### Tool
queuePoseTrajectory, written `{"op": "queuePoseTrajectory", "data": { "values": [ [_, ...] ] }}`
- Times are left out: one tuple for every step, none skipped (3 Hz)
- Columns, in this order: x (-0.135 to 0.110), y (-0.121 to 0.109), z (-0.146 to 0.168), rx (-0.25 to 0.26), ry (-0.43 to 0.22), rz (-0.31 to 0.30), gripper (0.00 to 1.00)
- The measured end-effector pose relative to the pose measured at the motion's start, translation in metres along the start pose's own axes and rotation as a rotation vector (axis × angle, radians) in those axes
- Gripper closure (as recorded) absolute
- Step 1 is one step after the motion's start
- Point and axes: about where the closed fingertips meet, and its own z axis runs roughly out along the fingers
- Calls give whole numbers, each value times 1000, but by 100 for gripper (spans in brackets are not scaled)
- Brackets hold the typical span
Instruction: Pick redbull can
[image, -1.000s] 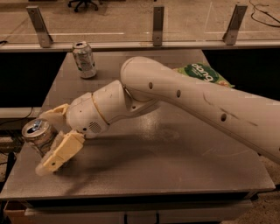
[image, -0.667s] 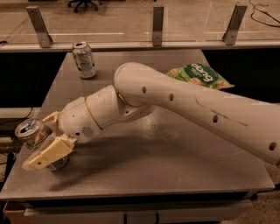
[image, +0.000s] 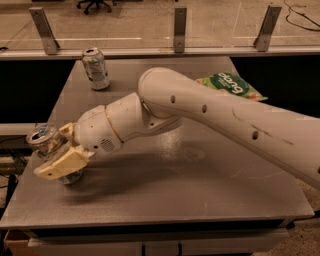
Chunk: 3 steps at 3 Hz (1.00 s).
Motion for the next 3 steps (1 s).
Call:
{"op": "queuePoseTrajectory", "data": {
  "values": [
    [-1, -20, -42, 74, -14, -30, 100],
    [-8, -43, -96, 155, -60, -83, 100],
    [-16, -47, -102, 167, -67, -100, 100]
  ]
}}
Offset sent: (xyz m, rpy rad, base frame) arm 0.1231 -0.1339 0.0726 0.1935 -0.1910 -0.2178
